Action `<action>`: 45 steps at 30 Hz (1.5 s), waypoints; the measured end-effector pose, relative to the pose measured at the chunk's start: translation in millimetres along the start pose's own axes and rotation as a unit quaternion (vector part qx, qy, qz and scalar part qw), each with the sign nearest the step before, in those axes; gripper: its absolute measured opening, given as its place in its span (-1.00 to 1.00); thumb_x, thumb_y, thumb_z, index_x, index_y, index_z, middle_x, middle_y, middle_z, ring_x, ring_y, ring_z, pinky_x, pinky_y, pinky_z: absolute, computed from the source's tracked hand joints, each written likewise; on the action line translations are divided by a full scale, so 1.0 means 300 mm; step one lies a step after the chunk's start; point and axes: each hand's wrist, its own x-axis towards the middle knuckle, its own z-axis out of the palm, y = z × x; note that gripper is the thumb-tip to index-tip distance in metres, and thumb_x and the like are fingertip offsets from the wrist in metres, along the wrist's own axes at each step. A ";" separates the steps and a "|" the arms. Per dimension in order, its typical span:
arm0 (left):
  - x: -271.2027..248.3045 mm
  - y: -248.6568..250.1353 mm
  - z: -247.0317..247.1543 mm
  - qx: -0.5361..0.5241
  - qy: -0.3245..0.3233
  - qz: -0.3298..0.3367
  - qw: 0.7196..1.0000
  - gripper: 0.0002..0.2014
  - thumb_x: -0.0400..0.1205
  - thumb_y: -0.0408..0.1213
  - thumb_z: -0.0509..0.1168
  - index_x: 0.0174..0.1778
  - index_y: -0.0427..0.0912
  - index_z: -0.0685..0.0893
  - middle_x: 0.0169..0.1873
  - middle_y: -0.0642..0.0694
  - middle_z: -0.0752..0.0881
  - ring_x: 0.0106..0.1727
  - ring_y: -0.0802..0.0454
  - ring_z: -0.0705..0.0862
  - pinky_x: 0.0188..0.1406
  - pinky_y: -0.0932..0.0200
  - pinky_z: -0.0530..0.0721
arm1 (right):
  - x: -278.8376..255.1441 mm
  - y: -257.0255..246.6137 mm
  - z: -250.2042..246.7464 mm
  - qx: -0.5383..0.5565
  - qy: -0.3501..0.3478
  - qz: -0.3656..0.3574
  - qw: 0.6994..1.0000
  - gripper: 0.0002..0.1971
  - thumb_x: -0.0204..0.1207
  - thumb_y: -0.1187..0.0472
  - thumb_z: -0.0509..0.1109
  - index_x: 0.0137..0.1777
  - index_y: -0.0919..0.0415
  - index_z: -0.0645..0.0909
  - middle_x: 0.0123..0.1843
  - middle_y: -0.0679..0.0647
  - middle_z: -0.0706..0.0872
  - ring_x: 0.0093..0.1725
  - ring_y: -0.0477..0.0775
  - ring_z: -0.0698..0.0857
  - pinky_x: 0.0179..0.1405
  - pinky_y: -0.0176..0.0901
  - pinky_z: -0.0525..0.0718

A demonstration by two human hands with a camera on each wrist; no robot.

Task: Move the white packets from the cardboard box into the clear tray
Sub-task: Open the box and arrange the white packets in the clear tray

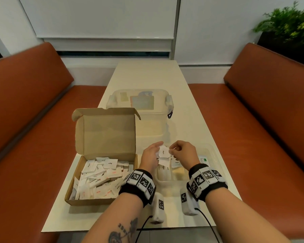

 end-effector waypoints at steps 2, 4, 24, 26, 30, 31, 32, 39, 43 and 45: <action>0.000 0.009 0.009 0.012 -0.006 -0.011 1.000 -0.59 0.61 -0.57 0.06 0.19 -0.12 0.67 0.34 -0.30 0.58 0.28 -0.34 0.58 0.13 -0.04 0.60 | 0.000 0.005 -0.008 0.001 0.010 -0.013 1.000 -0.92 0.46 0.33 0.44 -0.20 0.15 0.67 -0.34 0.04 0.66 -0.28 0.02 0.62 -0.22 -0.19 0.67; 0.000 0.012 0.016 0.036 -0.008 -0.006 0.999 -0.54 0.57 -0.60 0.10 0.24 -0.06 0.64 0.37 -0.26 0.55 0.21 -0.32 0.61 -0.06 0.06 0.68 | -0.001 0.012 -0.010 -0.023 0.017 -0.034 0.999 -0.97 0.46 0.25 0.45 -0.15 0.11 0.69 -0.28 -0.02 0.63 -0.26 -0.07 0.58 -0.32 -0.41 0.51; -0.027 -0.004 0.013 0.015 -0.008 0.020 1.000 -0.63 0.59 -0.59 0.25 0.07 0.01 0.66 0.21 -0.23 0.67 0.05 -0.23 0.71 -0.13 0.05 0.72 | -0.003 0.041 -0.006 0.040 -0.002 0.012 0.999 -0.81 0.48 0.24 0.46 -0.32 0.07 0.56 -0.31 0.07 0.76 -0.37 -0.08 0.68 -0.39 -0.34 0.55; -0.023 -0.009 0.007 0.034 -0.002 0.029 0.999 -0.61 0.59 -0.60 0.23 0.12 0.01 0.66 0.21 -0.14 0.66 0.21 -0.29 0.67 0.10 -0.03 0.67 | 0.000 0.037 -0.015 0.053 0.005 0.016 0.998 -0.83 0.49 0.25 0.46 -0.30 0.09 0.58 -0.33 0.05 0.75 -0.37 -0.07 0.69 -0.38 -0.32 0.58; -0.015 -0.018 -0.016 0.052 0.018 0.036 0.998 -0.58 0.60 -0.61 0.22 0.14 0.02 0.67 0.27 -0.13 0.64 0.30 -0.27 0.62 0.36 -0.14 0.57 | 0.027 0.034 -0.085 0.005 0.046 0.007 0.999 -0.92 0.49 0.31 0.44 -0.21 0.17 0.68 -0.34 0.01 0.72 -0.40 -0.10 0.63 -0.33 -0.30 0.56; -0.014 -0.021 -0.021 0.052 0.021 0.036 0.998 -0.58 0.59 -0.62 0.21 0.15 0.00 0.67 0.29 -0.17 0.63 0.31 -0.28 0.62 0.38 -0.17 0.55 | 0.035 0.034 -0.104 -0.028 0.049 0.008 0.998 -0.93 0.49 0.32 0.44 -0.19 0.19 0.71 -0.30 0.04 0.73 -0.40 -0.11 0.61 -0.33 -0.31 0.55; -0.014 -0.023 -0.024 0.052 0.022 0.035 0.998 -0.58 0.59 -0.62 0.21 0.16 -0.01 0.67 0.30 -0.19 0.63 0.32 -0.29 0.61 0.39 -0.20 0.53 | 0.041 0.034 -0.120 -0.064 0.040 0.015 0.997 -0.93 0.49 0.33 0.43 -0.18 0.21 0.73 -0.28 0.06 0.75 -0.41 -0.10 0.59 -0.34 -0.30 0.56; -0.008 -0.037 -0.026 0.047 0.024 0.030 0.998 -0.59 0.60 -0.60 0.21 0.23 -0.06 0.66 0.32 -0.16 0.61 0.37 -0.23 0.58 0.45 -0.20 0.48 | 0.048 0.016 -0.089 -0.275 -0.116 0.033 0.954 -0.87 0.45 0.44 0.40 -0.08 0.31 0.77 -0.09 0.20 0.78 -0.19 0.10 0.69 -0.04 -0.17 0.71; -0.004 -0.042 -0.029 0.052 0.023 0.030 0.998 -0.59 0.61 -0.59 0.21 0.22 -0.03 0.66 0.32 -0.16 0.62 0.37 -0.24 0.58 0.44 -0.21 0.48 | 0.054 0.010 -0.055 -0.338 -0.123 0.021 0.933 -0.78 0.55 0.39 0.30 0.09 0.35 0.73 0.11 0.25 0.75 0.08 0.22 0.73 0.13 -0.11 0.69; -0.001 -0.046 -0.031 0.055 0.021 0.033 0.998 -0.59 0.60 -0.58 0.21 0.22 -0.02 0.66 0.31 -0.14 0.62 0.37 -0.23 0.58 0.44 -0.20 0.48 | 0.061 0.011 -0.048 -0.359 -0.129 0.025 0.924 -0.77 0.56 0.38 0.30 0.14 0.36 0.71 0.15 0.25 0.73 0.13 0.22 0.71 0.18 -0.08 0.67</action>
